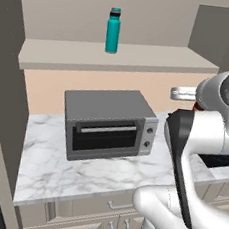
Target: Pick the bottled water, bottled drink, water bottle from the counter and place them in the open cabinet.
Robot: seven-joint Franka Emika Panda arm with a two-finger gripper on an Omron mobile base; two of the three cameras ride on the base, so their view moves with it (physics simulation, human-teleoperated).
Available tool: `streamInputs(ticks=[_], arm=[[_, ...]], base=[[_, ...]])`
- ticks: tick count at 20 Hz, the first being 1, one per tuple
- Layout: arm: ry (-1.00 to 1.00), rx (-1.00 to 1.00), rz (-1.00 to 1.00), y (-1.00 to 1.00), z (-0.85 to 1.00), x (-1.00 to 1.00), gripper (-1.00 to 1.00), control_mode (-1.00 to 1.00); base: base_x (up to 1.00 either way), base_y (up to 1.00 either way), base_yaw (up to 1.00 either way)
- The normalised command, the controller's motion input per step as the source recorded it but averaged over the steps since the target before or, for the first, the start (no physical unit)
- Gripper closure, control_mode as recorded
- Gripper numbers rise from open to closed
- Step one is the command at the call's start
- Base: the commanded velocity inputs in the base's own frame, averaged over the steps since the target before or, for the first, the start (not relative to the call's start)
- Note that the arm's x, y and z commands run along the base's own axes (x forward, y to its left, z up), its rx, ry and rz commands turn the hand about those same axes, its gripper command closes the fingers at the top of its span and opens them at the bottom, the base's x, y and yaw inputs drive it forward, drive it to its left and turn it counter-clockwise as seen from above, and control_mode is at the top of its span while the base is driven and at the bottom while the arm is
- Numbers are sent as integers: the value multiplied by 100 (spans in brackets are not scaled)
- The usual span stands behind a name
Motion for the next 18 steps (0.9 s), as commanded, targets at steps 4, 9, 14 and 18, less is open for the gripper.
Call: streamInputs(ticks=[4,9,14,18], arm=[[-14,1,-5,-1,32,-39,100,-100],[-22,0,-2,0,37,-17,100,-100],[-17,0,-2,0,45,1,100,-100],[-4,1,-4,0,47,15,100,-100]], base=[[0,0,0],[0,0,0],[0,0,0],[0,0,0]])
